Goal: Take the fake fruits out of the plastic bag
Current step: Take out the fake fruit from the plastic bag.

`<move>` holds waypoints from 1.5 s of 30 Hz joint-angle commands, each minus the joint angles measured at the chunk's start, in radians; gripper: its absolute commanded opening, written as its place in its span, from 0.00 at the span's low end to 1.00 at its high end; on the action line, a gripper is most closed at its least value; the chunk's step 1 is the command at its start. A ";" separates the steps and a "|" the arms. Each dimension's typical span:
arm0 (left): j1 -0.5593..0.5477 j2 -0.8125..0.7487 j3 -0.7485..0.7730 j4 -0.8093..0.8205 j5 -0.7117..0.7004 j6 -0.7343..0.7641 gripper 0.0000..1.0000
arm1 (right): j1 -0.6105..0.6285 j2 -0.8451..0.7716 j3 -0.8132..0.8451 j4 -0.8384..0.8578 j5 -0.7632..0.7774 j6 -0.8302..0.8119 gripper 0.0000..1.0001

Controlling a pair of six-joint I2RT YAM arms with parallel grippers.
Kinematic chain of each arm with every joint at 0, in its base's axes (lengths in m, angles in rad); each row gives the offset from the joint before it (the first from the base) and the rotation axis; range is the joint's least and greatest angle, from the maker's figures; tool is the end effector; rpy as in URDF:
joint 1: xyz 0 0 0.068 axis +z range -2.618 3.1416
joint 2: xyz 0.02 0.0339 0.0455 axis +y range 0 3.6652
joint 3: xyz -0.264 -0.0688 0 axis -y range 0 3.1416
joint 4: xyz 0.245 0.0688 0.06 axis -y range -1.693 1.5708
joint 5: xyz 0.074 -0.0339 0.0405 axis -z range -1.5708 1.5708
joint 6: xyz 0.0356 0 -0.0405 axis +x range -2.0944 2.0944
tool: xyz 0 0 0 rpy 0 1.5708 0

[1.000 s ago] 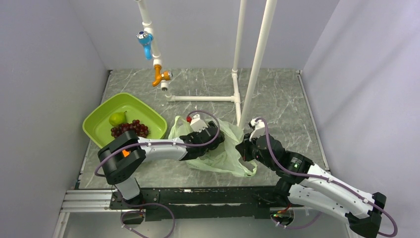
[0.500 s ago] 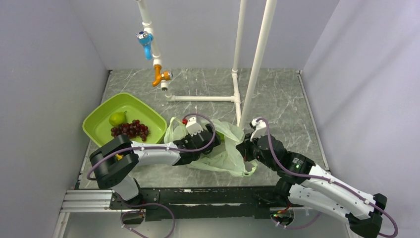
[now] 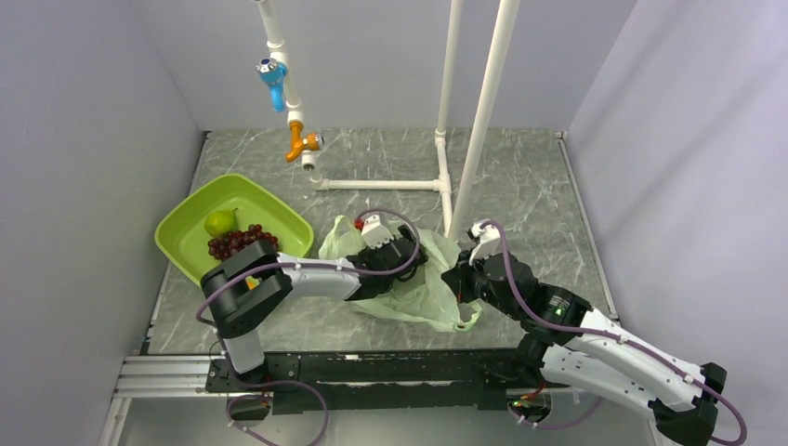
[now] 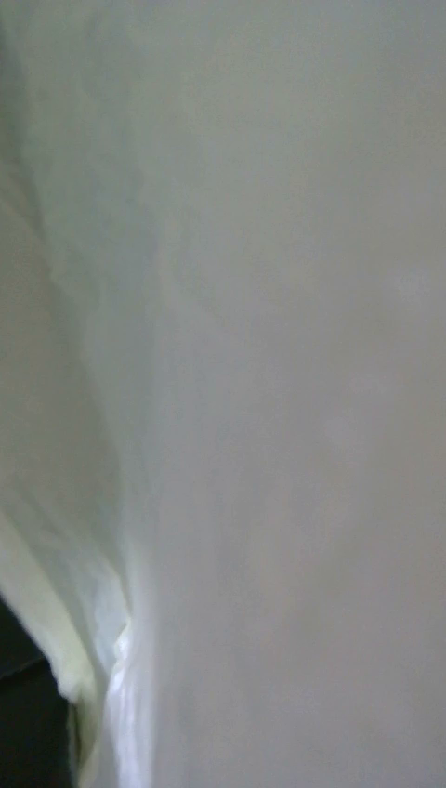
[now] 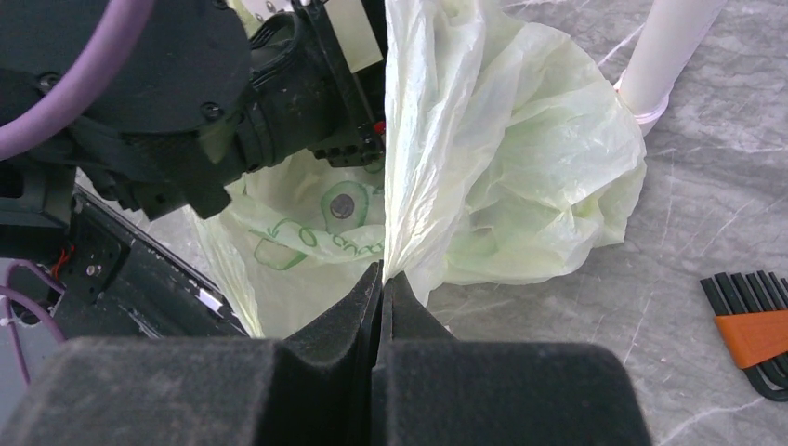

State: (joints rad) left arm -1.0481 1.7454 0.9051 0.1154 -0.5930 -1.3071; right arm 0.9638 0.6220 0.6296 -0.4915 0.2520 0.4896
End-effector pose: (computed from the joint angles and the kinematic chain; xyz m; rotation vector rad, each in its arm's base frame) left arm 0.1927 -0.2947 0.1624 -0.5867 2.1520 -0.6601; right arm 0.0906 0.1149 0.2787 -0.3362 2.0740 0.6426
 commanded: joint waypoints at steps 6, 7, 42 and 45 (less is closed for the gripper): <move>0.017 0.103 0.175 -0.187 -0.101 -0.139 0.94 | 0.003 0.001 0.019 0.032 -0.009 -0.016 0.00; 0.017 0.118 0.190 -0.198 -0.107 -0.136 0.94 | 0.003 0.001 0.018 0.033 -0.008 -0.016 0.00; 0.020 -0.543 -0.289 0.083 0.544 0.401 0.32 | 0.003 0.080 -0.011 0.141 0.012 -0.050 0.00; 0.020 -0.661 -0.343 0.108 0.648 0.405 0.31 | 0.003 0.123 0.003 0.167 0.034 -0.062 0.00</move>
State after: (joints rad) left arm -1.0306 1.2160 0.6079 0.1253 -0.1703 -0.9524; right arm 0.9638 0.7090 0.6140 -0.4091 0.2543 0.4587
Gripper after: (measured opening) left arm 0.500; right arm 0.009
